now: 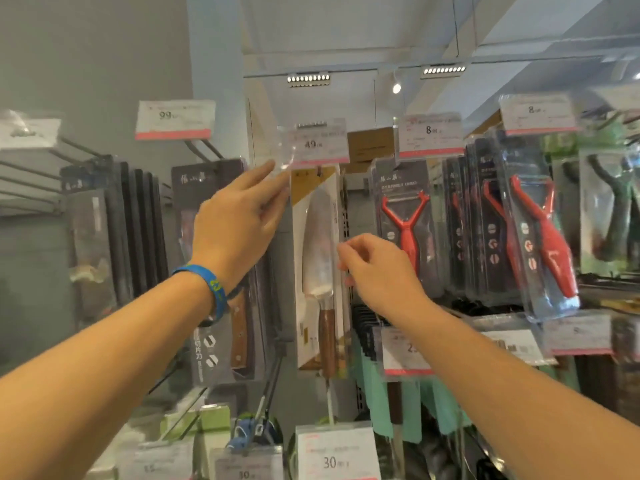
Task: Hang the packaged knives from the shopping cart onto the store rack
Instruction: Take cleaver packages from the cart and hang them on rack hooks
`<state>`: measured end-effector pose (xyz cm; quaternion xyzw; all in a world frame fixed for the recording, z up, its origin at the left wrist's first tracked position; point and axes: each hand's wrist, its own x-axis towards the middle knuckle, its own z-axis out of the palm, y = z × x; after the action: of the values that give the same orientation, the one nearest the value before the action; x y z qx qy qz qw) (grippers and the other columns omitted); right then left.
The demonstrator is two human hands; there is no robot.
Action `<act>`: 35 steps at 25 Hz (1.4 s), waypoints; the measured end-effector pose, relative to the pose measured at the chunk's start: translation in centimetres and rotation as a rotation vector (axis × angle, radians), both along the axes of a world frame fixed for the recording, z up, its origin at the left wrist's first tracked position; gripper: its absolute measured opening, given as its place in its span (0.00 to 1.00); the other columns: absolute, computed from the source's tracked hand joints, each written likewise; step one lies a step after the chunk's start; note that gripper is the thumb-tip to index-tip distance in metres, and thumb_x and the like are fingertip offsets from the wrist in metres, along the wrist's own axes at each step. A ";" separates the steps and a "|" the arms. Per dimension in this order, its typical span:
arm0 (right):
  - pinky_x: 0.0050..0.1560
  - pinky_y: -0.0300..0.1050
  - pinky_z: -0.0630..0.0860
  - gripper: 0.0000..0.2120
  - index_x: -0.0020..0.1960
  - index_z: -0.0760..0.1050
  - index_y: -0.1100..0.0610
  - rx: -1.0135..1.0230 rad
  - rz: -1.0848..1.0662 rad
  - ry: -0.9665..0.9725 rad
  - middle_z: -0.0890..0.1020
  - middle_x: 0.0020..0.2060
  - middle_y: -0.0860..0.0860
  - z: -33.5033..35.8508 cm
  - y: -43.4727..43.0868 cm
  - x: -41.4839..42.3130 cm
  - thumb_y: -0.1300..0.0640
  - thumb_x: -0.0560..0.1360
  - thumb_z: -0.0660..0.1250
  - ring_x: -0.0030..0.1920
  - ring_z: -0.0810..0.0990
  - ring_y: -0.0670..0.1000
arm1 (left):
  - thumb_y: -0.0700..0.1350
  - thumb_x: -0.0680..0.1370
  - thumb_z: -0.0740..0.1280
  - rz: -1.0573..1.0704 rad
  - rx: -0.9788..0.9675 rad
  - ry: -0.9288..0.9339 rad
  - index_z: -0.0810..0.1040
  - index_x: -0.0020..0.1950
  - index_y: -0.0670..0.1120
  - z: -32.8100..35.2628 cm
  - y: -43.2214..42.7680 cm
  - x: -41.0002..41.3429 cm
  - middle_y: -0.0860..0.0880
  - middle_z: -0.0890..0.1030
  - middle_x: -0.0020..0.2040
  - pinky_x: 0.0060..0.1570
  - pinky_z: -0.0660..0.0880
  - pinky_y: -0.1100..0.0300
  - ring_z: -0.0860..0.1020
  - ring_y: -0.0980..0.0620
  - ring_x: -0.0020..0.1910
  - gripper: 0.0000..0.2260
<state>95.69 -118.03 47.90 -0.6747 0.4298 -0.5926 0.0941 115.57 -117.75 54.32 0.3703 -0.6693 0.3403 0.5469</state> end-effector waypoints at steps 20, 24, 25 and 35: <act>0.36 0.42 0.75 0.09 0.50 0.84 0.48 1.245 0.470 -0.054 0.87 0.44 0.51 -49.1 13.1 3.9 0.51 0.83 0.65 0.35 0.84 0.49 | 0.46 0.83 0.62 0.100 1.336 1.327 0.84 0.44 0.46 -57.7 26.6 13.8 0.47 0.81 0.34 0.22 0.65 0.68 0.69 0.55 0.21 0.13; 0.33 0.40 0.74 0.08 0.52 0.82 0.51 1.402 0.597 0.148 0.87 0.43 0.49 -54.9 15.5 7.8 0.51 0.83 0.65 0.35 0.84 0.47 | 0.47 0.83 0.63 0.321 1.331 1.574 0.84 0.45 0.46 -62.9 36.5 14.8 0.49 0.82 0.34 0.23 0.65 0.68 0.71 0.54 0.25 0.13; 0.33 0.39 0.73 0.08 0.51 0.82 0.52 1.410 0.648 0.214 0.86 0.42 0.49 -55.7 16.5 9.3 0.53 0.83 0.65 0.35 0.83 0.47 | 0.47 0.83 0.63 0.374 1.308 1.655 0.84 0.45 0.46 -63.9 39.4 14.7 0.49 0.82 0.35 0.22 0.64 0.68 0.71 0.54 0.24 0.13; 0.43 0.49 0.74 0.08 0.51 0.83 0.54 1.432 0.929 0.558 0.87 0.41 0.50 -56.2 27.5 23.3 0.54 0.82 0.66 0.36 0.82 0.50 | 0.46 0.82 0.64 0.532 0.946 2.034 0.83 0.49 0.43 -66.0 57.7 16.4 0.49 0.82 0.37 0.23 0.62 0.66 0.72 0.54 0.27 0.11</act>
<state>118.96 -90.56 -8.30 -0.6796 0.3872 0.1006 0.6149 132.00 -60.05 -11.66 0.7710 0.1198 -0.2961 0.5510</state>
